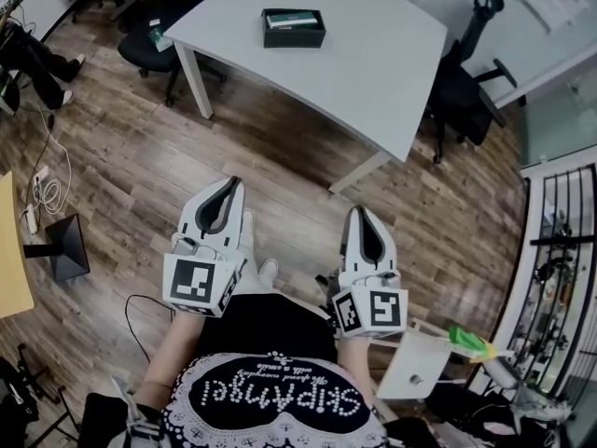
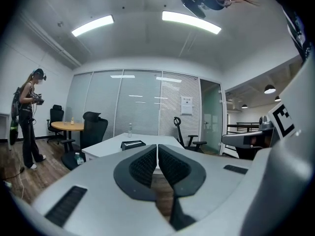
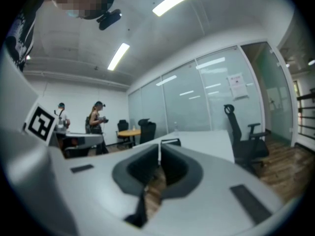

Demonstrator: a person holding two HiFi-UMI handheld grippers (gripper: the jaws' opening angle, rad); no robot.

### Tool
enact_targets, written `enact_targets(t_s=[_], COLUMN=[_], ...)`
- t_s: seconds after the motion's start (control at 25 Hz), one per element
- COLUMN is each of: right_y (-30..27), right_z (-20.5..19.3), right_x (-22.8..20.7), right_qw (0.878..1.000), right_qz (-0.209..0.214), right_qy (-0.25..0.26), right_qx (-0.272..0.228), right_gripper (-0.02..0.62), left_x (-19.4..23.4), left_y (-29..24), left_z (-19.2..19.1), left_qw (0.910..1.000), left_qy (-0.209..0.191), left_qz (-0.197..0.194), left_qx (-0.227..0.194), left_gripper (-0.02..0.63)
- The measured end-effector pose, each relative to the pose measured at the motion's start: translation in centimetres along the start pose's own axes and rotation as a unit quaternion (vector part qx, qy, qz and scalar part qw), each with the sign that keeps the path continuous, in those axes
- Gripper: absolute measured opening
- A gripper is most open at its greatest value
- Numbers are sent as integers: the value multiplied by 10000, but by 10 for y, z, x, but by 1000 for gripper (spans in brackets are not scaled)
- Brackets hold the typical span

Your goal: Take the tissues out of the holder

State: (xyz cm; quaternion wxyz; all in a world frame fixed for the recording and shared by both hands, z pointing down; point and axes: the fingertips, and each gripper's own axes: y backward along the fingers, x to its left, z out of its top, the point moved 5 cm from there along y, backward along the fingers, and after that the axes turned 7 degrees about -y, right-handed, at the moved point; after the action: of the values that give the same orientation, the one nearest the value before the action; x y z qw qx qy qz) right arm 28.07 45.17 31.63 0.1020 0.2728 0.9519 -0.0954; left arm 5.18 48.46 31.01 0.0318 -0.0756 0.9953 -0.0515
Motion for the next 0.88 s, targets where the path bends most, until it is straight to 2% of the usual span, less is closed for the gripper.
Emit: enact_targets(t_s=[0.28, 0.56, 0.88], right_y=[-70, -137, -190], right_z=[11, 22, 28], right_x=[8, 14, 15], right_qw=[10000, 9999, 9994], right_qz=[-48, -153, -345], right_qy=[7, 10, 19], right_qx=[18, -42, 3], right_gripper=[35, 35, 35], left_x=[60, 114, 151], left_y=[-54, -111, -156], left_z=[9, 21, 20], left_qw=[10000, 9998, 9991], left_qy=[62, -27, 16], left_qz=[37, -160, -401], left_qx=[-5, -109, -116], left_gripper=[35, 35, 35])
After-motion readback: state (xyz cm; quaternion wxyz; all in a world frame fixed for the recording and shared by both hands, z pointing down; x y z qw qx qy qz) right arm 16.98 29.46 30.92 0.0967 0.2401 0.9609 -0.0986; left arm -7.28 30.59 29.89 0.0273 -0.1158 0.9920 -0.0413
